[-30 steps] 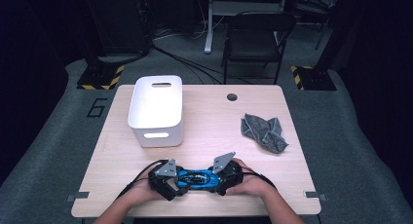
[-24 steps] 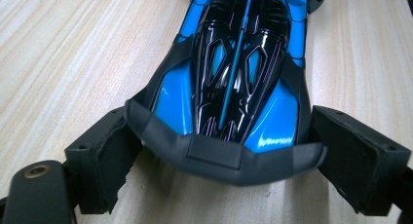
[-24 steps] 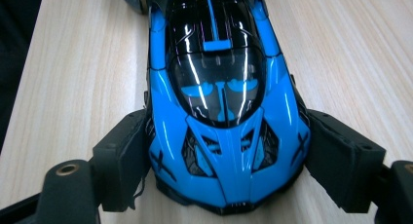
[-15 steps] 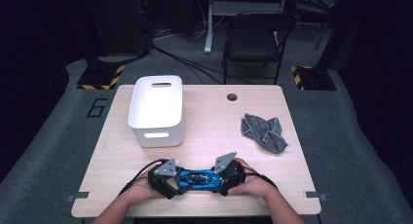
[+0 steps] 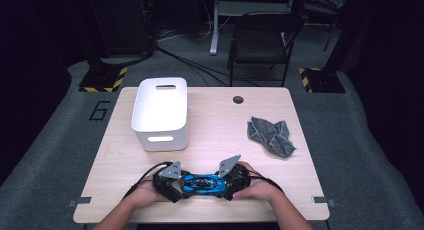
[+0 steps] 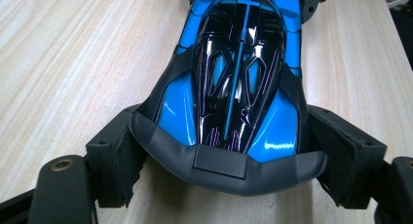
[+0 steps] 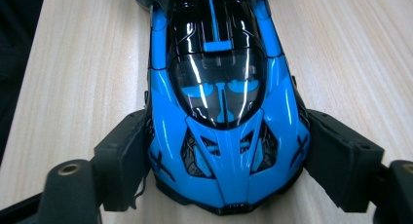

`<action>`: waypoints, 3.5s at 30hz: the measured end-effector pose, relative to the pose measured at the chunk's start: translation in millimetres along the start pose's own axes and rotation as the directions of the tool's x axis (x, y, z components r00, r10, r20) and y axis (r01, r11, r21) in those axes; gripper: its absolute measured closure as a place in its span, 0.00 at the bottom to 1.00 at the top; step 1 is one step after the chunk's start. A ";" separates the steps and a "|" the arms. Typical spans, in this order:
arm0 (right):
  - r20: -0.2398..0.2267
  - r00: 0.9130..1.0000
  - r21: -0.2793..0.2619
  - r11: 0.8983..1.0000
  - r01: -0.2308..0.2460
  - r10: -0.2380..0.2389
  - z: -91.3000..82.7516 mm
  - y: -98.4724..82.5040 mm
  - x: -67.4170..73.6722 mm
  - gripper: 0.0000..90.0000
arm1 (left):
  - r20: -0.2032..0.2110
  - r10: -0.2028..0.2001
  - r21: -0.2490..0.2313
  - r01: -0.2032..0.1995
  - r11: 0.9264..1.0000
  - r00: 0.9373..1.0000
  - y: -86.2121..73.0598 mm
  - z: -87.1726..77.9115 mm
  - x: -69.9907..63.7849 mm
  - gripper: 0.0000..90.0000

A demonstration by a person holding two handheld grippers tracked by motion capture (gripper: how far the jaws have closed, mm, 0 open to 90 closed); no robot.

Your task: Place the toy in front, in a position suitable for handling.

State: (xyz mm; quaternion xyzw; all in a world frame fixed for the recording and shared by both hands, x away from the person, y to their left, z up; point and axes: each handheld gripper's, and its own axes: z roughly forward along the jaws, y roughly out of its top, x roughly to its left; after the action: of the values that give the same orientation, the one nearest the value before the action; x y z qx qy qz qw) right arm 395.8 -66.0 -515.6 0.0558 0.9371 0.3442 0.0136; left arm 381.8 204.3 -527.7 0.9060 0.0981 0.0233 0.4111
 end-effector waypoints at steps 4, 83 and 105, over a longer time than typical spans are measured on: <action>-0.009 0.998 0.008 0.998 -0.060 0.060 -11.1 -2.2 -1.0 0.17 | 0.007 -0.002 -0.001 0.002 1.000 1.000 -1.4 -1.7 0.4 0.25; 0.633 0.427 -0.170 0.654 -0.737 0.645 -93.3 -95.8 -139.2 0.02 | -0.001 0.024 0.002 -0.024 1.000 1.000 -2.9 -2.9 -2.8 0.27; 0.625 0.504 -0.114 0.709 -0.696 0.596 -107.8 -96.9 -121.8 0.54 | -0.002 0.024 0.002 -0.024 1.000 1.000 -2.8 -2.9 -2.9 0.27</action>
State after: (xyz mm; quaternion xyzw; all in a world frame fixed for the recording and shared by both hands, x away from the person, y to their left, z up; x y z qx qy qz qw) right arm 500.7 -222.6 -497.6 0.5130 0.8104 0.2126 0.1870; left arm 378.1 207.7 -527.8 0.9075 0.0878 0.0289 0.4098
